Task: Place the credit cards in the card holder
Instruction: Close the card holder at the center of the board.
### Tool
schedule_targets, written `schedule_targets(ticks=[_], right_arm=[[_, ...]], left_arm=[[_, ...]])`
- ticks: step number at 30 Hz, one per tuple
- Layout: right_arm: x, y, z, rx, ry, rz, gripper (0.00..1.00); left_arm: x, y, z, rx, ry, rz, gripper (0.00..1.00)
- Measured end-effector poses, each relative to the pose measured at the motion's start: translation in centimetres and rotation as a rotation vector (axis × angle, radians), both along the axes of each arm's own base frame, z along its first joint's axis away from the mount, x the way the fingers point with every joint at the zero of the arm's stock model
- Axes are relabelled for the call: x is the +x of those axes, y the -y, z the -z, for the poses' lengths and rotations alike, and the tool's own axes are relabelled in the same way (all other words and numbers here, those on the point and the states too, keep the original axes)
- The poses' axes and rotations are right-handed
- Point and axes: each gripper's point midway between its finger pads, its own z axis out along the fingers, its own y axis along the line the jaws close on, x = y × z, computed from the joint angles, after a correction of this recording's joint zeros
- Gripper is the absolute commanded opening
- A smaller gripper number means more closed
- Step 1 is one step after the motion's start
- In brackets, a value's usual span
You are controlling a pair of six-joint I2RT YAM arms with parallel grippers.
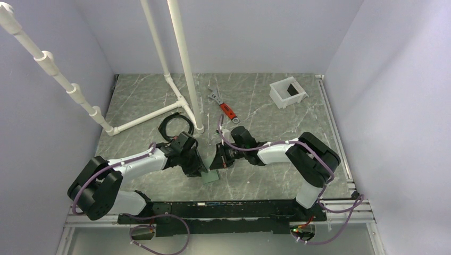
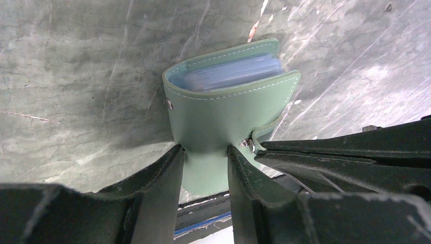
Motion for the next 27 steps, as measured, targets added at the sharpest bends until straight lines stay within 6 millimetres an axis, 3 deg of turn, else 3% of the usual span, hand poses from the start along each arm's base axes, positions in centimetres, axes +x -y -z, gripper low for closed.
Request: schedule_targets(ticks=[10,18,27], right_arm=[[-0.2,-0.4,0.2,-0.064,0.044,-0.047,0.00],[-1.5,-1.2,0.8,-0.140,0.084,-0.123,0.00],[-1.4,-1.2,0.9,-0.169,0.064,-0.118,0.00]], left_arm=[[-0.1,-0.1,0.1,0.005,-0.002,-0.001,0.40],[-0.1,-0.2,0.1,0.006,0.000,-0.007,0.32],[-0.2,-0.3,0.1,-0.007,0.012,-0.010,0.29]])
